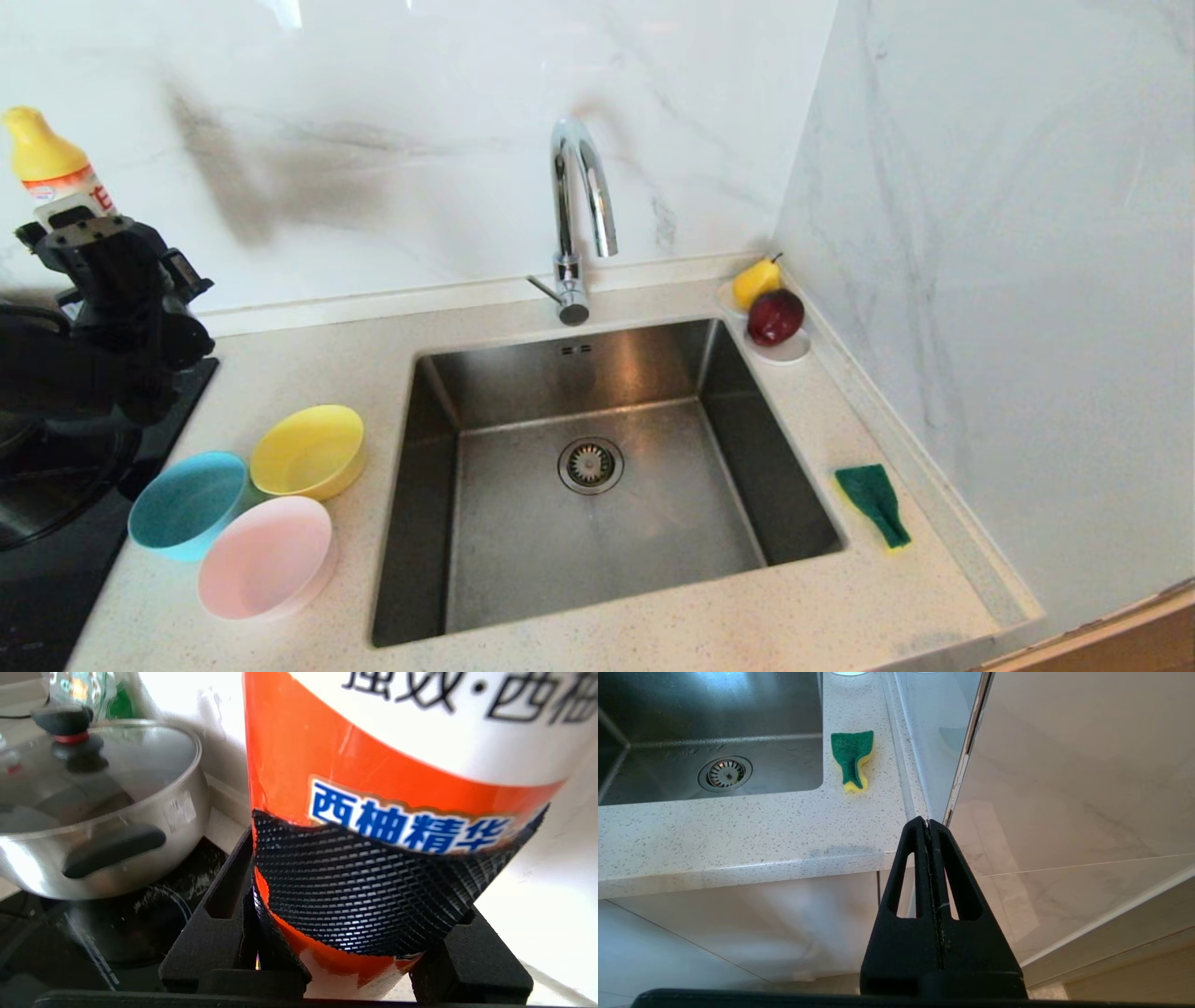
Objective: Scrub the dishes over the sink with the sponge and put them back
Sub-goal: Place the dish soap on the table
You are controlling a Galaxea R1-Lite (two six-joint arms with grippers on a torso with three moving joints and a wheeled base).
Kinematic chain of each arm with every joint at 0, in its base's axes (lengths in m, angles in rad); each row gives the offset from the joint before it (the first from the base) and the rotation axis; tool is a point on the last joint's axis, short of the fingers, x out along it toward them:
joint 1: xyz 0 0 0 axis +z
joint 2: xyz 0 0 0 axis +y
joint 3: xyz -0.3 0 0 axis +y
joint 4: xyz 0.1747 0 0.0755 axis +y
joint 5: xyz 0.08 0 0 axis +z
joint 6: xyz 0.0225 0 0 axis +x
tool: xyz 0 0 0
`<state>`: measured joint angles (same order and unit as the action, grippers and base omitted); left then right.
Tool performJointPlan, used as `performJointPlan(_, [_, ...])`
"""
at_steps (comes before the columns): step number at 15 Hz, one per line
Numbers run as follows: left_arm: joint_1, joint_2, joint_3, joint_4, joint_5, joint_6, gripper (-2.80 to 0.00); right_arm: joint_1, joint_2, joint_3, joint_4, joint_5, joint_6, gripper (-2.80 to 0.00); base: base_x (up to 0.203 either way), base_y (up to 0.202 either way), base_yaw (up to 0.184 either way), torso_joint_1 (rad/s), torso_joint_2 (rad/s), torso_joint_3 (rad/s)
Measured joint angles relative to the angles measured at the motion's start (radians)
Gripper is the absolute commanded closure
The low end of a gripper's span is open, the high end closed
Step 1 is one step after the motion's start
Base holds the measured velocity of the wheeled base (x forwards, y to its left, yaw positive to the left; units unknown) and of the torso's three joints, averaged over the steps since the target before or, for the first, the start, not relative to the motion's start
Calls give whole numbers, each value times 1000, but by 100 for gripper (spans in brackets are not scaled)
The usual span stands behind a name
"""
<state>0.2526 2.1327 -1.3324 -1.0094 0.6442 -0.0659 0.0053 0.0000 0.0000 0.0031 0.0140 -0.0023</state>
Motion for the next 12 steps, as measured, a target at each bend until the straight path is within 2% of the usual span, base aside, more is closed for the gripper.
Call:
performJointPlan(5, [-1, 92, -38, -40, 19, 5, 0, 0, 0, 0, 0, -1, 0, 0, 0, 0, 0, 0, 0, 0])
performJointPlan(8, [-4, 139, -44, -54, 75, -6, 0, 0, 0, 0, 0, 0, 0, 0, 0, 0, 0, 0, 0, 0])
performJointPlan(12, [-11, 200, -64, -51, 77, -30, 0, 0, 0, 0, 0, 0, 0, 0, 0, 0, 0, 0, 0, 0])
